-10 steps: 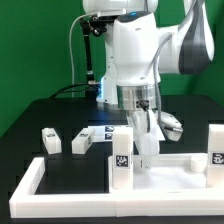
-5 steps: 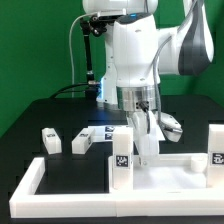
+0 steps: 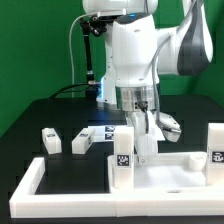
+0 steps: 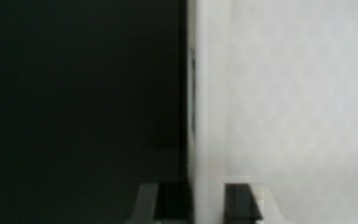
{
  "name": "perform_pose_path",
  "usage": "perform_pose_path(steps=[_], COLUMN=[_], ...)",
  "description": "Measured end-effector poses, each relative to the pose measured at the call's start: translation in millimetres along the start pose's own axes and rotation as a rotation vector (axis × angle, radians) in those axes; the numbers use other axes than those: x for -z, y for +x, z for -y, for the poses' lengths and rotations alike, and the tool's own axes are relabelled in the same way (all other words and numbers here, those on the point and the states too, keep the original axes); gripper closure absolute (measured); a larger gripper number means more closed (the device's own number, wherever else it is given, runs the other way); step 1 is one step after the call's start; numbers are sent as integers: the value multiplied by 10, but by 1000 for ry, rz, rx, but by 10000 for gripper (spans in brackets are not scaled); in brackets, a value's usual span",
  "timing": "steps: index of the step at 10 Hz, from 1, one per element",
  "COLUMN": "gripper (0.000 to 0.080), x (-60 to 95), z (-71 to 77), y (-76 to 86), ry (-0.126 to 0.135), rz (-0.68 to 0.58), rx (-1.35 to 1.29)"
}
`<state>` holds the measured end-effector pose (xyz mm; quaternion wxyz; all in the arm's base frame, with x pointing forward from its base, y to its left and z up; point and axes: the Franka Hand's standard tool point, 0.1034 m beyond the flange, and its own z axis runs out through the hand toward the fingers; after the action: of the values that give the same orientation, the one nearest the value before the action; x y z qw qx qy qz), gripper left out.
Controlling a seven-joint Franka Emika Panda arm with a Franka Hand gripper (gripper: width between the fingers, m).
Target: Assemble desk
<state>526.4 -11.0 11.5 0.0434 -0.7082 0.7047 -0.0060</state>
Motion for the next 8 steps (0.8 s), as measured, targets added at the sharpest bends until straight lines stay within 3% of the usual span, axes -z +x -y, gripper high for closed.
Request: perform_pose_path(steps=[5,8], gripper=[741,741], x=[1,15], z=[0,-63], y=[7,210], ry=[0,6], rz=[0,-16], rx=[3,196])
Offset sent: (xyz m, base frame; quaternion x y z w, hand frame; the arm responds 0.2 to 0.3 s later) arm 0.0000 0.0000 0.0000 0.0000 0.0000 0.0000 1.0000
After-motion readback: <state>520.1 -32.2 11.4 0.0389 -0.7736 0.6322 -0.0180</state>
